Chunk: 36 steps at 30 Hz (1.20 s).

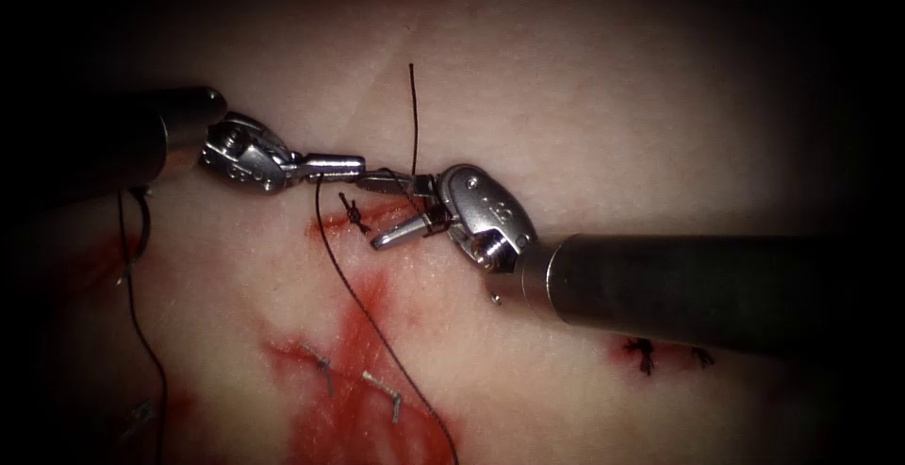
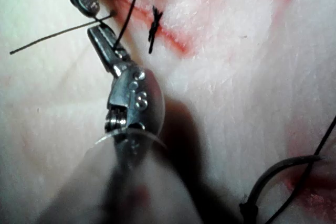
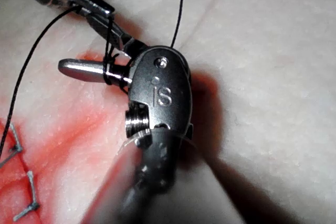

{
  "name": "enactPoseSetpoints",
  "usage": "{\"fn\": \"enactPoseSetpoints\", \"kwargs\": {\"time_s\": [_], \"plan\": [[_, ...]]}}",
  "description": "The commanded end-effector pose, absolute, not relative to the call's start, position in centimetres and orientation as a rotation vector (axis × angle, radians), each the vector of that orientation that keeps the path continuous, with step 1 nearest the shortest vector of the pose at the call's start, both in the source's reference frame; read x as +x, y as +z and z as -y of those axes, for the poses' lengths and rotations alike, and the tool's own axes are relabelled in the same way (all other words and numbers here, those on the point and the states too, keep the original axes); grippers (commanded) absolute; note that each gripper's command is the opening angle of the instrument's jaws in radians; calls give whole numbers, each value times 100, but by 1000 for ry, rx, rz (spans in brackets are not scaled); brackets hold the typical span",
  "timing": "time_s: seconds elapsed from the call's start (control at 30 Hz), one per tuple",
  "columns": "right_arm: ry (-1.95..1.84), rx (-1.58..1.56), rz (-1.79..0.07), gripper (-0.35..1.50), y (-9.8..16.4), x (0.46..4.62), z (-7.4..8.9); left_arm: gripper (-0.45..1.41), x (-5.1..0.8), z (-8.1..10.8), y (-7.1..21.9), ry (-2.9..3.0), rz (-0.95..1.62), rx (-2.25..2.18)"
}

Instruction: Wound Closure

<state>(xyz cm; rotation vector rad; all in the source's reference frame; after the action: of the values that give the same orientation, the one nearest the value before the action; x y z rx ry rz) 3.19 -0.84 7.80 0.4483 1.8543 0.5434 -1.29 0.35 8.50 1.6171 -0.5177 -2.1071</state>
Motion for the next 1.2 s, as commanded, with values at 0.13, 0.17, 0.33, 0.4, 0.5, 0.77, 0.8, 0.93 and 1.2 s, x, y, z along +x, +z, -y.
{"fn": "enactPoseSetpoints", "kwargs": {"time_s": [0.13, 0.17, 0.33, 0.4, 0.5, 0.77, 0.8, 0.93, 1.2], "plan": [[565, 447, -1868, 86, 785, 327, 86, -45, -142, -36, 860, -2163, 591, 1591], [570, 444, -1869, 86, 785, 327, 86, -45, -144, -35, 861, -2184, 602, 1584], [583, 445, -1874, 86, 785, 326, 85, -45, -157, -32, 866, -2241, 687, 1507], [601, 435, -1879, 86, 784, 325, 83, -45, -158, -31, 866, -2265, 733, 1482], [631, 427, -1890, 86, 784, 322, 80, -45, -157, -30, 865, -2316, 819, 1444], [678, 409, -1900, 86, 787, 314, 73, -45, -160, 0, 866, -2411, 932, 1361], [684, 405, -1898, 86, 787, 314, 73, -45, -161, 4, 864, -2421, 938, 1351], [739, 388, -1873, 83, 787, 314, 73, -45, -168, 22, 857, -2443, 952, 1330], [816, 308, -1763, 84, 787, 311, 73, -45, -180, 45, 838, -2490, 978, 1298]]}}
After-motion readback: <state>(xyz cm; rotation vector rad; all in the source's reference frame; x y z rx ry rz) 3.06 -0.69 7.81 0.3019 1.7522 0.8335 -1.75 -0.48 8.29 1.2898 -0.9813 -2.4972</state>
